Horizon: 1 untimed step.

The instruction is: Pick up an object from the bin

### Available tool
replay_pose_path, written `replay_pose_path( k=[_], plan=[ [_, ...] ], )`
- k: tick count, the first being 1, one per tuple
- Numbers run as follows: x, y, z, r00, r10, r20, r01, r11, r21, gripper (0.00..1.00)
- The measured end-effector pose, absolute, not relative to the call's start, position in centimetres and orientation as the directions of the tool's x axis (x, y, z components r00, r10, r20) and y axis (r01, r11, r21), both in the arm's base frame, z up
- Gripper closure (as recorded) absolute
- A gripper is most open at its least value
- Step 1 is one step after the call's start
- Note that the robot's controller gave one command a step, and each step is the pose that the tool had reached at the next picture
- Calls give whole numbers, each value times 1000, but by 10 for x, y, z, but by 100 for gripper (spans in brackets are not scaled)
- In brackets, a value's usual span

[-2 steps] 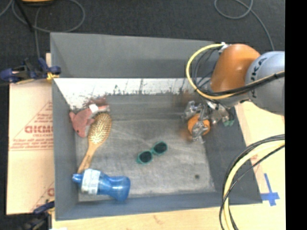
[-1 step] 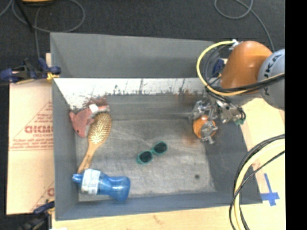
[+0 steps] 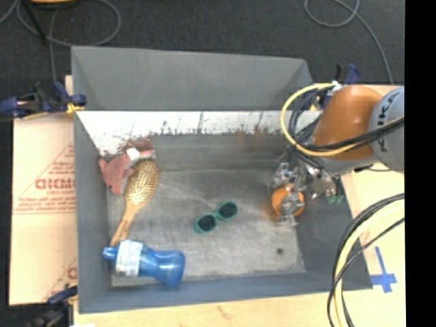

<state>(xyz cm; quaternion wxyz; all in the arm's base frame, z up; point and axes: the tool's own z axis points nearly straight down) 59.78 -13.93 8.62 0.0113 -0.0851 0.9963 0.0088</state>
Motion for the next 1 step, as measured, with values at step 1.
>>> replay_pose_path(
  k=[1],
  plan=[
    [614,-144,284,-836,-549,-5,-549,836,-5,100]
  ],
)
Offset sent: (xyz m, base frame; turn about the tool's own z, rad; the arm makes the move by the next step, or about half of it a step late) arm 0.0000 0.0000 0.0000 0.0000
